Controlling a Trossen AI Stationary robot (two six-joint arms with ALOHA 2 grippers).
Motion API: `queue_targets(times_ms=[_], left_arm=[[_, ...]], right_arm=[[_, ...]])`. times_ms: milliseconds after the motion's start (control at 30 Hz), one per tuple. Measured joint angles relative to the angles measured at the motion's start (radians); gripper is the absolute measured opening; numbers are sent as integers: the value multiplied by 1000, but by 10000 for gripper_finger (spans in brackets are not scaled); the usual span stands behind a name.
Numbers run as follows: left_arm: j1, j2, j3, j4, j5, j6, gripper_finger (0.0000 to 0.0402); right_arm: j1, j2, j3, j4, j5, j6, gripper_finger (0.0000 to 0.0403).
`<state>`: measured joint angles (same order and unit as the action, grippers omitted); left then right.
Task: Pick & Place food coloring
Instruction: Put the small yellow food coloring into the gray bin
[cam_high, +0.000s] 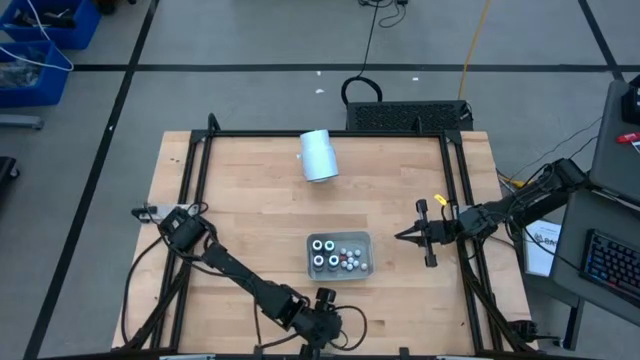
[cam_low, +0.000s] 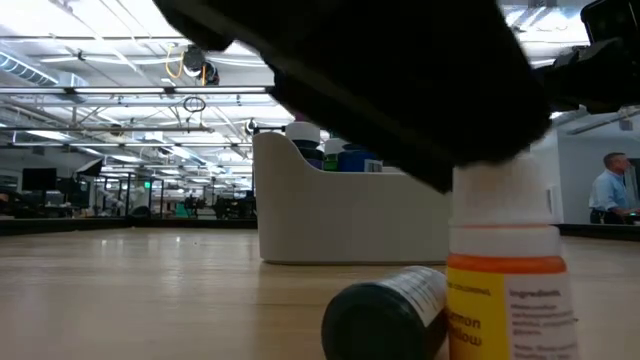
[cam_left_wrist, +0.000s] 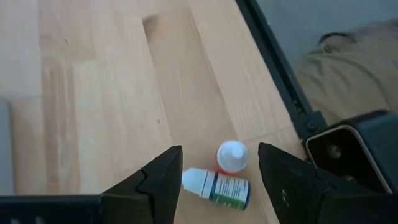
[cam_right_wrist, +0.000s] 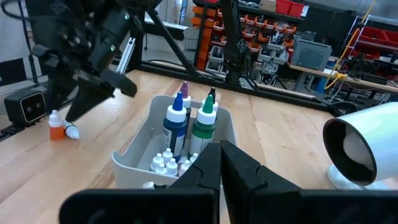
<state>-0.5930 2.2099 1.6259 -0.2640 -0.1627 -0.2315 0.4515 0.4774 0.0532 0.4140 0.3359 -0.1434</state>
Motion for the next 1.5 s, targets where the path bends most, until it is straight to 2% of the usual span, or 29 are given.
queue_targets(times_ms=[367, 600, 1367, 1500], left_arm=[[1, 15, 0, 16, 16, -7, 212], [10, 34, -2, 29, 69, -14, 211], [18, 37, -1, 50, 58, 27, 211], [19, 37, -1, 47, 58, 43, 193]], right_arm=[[0, -2, 0, -4, 0, 0, 0], [0, -2, 0, -3, 2, 0, 0], [0, -2, 0, -7, 2, 4, 0], [0, -2, 0, -7, 2, 4, 0]])
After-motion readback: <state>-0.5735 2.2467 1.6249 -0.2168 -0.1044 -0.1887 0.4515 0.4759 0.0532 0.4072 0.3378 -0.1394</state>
